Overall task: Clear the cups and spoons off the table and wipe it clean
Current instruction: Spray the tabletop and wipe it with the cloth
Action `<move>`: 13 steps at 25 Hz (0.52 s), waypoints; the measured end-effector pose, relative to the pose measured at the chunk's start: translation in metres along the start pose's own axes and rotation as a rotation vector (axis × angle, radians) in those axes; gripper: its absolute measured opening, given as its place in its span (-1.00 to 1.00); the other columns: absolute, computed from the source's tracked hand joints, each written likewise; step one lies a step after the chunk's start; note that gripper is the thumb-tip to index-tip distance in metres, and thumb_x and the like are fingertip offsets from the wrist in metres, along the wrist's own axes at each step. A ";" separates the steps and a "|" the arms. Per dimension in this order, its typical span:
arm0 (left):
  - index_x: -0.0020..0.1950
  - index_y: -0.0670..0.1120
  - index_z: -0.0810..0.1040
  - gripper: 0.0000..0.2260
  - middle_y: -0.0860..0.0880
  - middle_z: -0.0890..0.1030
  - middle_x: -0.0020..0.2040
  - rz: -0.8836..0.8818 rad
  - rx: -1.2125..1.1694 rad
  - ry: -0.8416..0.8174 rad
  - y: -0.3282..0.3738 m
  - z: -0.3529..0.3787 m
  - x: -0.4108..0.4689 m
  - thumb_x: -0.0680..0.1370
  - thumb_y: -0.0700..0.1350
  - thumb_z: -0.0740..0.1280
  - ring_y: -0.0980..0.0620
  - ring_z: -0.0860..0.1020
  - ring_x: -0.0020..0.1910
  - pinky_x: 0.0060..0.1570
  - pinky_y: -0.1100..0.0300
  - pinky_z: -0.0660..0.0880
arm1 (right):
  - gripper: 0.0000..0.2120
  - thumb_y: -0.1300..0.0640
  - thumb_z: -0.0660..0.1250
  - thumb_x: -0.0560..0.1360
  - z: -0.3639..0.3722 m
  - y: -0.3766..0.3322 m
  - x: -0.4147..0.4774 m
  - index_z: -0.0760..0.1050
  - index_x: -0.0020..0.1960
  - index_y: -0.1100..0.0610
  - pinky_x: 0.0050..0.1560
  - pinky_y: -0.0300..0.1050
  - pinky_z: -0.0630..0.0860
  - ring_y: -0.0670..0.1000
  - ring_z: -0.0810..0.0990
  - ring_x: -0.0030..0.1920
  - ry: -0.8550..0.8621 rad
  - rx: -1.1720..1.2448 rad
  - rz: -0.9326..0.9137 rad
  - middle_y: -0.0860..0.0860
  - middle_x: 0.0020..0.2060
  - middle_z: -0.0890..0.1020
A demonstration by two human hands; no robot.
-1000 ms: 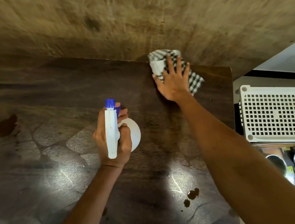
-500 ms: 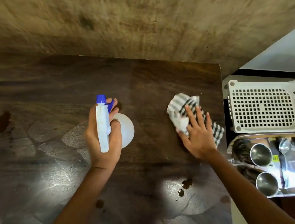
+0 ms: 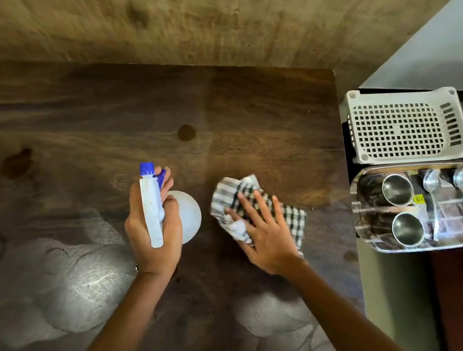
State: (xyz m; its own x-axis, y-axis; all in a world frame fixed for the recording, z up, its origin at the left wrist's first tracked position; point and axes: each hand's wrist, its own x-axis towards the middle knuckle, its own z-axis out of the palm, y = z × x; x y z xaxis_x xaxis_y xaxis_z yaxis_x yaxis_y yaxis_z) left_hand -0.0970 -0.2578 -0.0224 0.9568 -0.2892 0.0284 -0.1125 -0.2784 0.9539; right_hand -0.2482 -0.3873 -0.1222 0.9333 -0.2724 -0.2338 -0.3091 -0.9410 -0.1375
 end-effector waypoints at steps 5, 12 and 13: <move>0.26 -0.17 0.39 -0.62 -0.04 0.56 0.16 -0.003 -0.010 -0.038 -0.008 -0.004 -0.002 0.44 -0.19 0.22 -0.06 0.59 0.11 0.18 -0.14 0.48 | -0.40 -0.23 -0.13 0.54 -0.017 0.074 0.019 0.21 0.48 0.02 0.45 0.27 -0.18 0.16 -0.17 0.51 0.015 0.106 0.482 0.02 0.53 -0.03; 0.32 -0.20 0.38 -0.52 -0.09 0.56 0.21 -0.003 -0.018 -0.011 -0.013 -0.004 -0.005 0.44 -0.05 0.29 -0.07 0.57 0.15 0.21 -0.12 0.47 | -0.43 -0.20 -0.12 0.55 -0.005 0.013 0.010 0.09 0.51 -0.03 0.44 0.32 -0.10 0.23 -0.12 0.50 0.024 -0.002 0.169 0.08 0.52 0.03; 0.31 -0.19 0.39 -0.52 -0.05 0.58 0.18 -0.008 -0.036 -0.028 -0.010 -0.001 -0.004 0.44 -0.03 0.28 -0.02 0.57 0.15 0.22 -0.06 0.47 | -0.44 -0.19 -0.08 0.55 0.004 0.014 -0.015 0.13 0.50 -0.04 0.43 0.31 -0.04 0.21 -0.06 0.50 0.057 0.022 0.176 0.07 0.51 0.10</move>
State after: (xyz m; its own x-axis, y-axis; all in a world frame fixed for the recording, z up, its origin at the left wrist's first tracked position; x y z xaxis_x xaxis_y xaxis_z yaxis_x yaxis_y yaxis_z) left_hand -0.0999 -0.2530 -0.0314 0.9498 -0.3125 0.0134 -0.0952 -0.2481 0.9641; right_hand -0.2669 -0.3957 -0.1241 0.8730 -0.4441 -0.2017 -0.4721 -0.8732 -0.1207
